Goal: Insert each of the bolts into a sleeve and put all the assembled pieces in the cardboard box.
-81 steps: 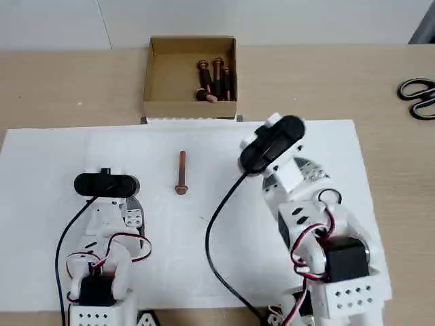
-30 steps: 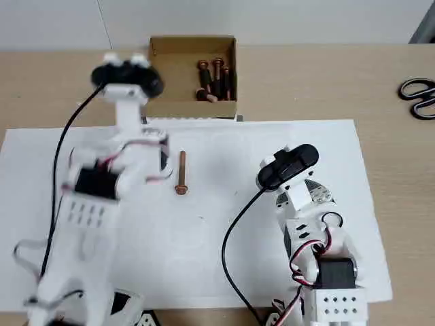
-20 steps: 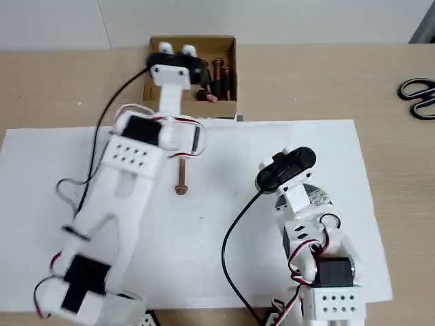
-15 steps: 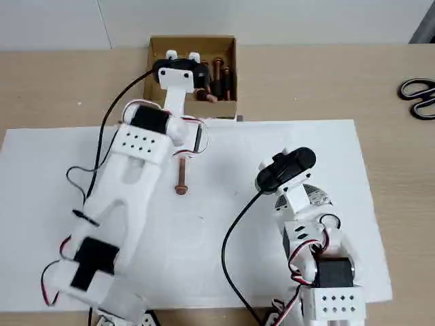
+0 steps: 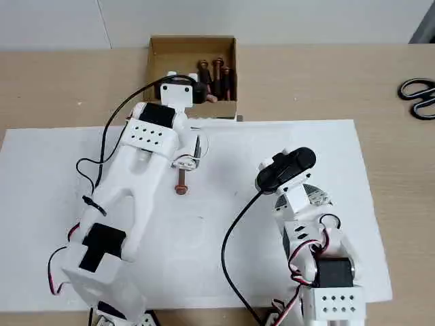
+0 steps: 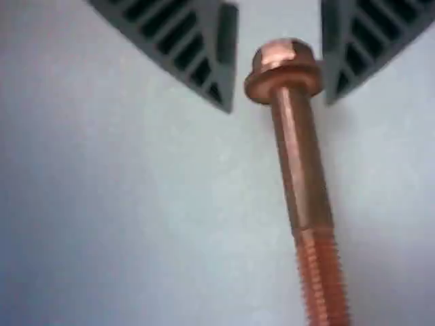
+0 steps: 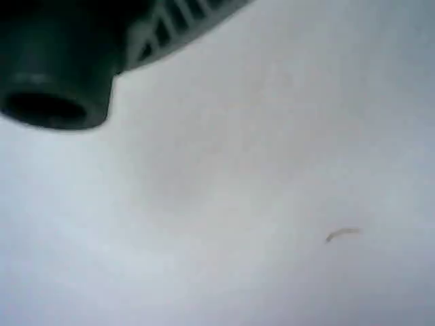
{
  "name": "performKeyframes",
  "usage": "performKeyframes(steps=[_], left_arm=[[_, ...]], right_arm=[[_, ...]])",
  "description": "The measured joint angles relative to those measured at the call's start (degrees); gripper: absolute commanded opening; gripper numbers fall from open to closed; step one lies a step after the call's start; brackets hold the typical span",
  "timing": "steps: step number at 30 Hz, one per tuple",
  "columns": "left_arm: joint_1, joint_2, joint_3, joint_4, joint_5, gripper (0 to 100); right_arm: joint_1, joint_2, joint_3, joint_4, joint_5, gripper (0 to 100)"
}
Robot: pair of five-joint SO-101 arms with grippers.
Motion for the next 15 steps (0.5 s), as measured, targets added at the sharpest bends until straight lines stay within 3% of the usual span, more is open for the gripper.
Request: performKeyframes(steps=[7,15], left_arm=[[0.0,0.0,0.0,1.0,0.1,10],[0.0,3.7,0.0,1.0,0.1,10]], right_arm=[[0.0,-1.8,0.0,0.7,0.0,0.4],[-0.1,-17.4,0.0,13.8,0.0,0.4]])
